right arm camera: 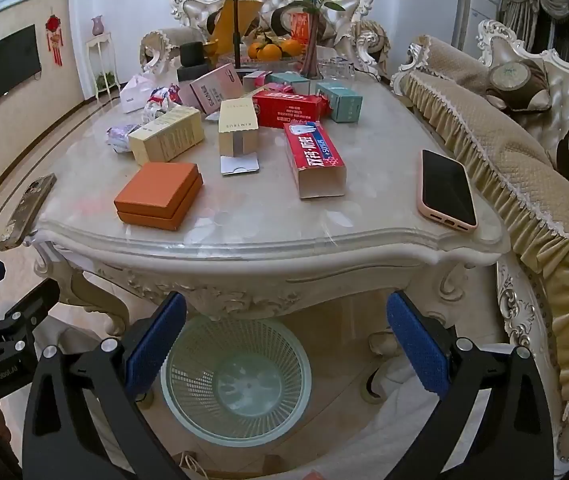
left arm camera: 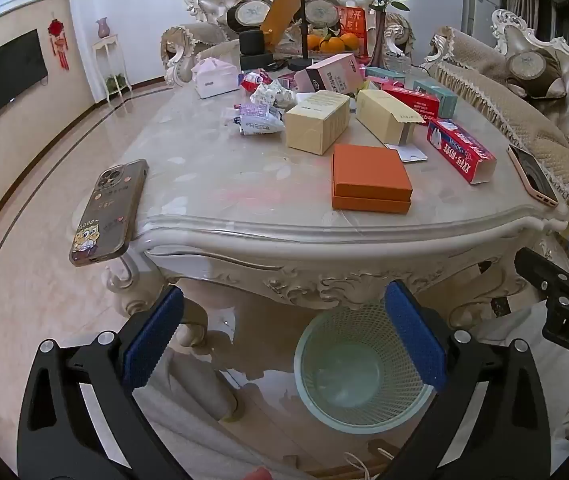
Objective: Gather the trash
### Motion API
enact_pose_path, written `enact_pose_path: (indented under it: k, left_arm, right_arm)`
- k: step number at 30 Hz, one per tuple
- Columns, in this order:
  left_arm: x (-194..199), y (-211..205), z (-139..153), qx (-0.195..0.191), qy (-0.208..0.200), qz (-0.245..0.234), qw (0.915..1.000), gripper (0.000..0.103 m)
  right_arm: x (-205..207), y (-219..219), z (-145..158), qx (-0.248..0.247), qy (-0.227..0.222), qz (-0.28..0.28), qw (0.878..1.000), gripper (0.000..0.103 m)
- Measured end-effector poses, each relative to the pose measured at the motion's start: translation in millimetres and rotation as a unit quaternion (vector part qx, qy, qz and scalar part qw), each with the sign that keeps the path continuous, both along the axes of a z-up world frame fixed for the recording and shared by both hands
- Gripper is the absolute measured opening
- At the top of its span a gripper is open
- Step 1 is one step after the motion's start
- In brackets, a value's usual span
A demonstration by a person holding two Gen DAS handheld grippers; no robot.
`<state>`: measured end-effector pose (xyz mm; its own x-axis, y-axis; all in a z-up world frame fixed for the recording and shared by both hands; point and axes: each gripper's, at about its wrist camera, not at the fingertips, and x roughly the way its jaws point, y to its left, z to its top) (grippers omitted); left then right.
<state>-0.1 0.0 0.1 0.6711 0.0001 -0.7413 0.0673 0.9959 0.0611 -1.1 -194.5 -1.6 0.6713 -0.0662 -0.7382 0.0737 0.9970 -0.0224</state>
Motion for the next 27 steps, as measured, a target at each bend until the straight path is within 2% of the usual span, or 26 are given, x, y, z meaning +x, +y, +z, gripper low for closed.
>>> enact_pose_path:
  k: [27]
  left_arm:
    - [-0.5, 2.9, -0.1, 0.002, 0.003, 0.0, 1.0, 0.097]
  right_arm:
    - [-1.0, 0.4, -1.4, 0.0, -0.001, 0.001, 1.0, 0.096]
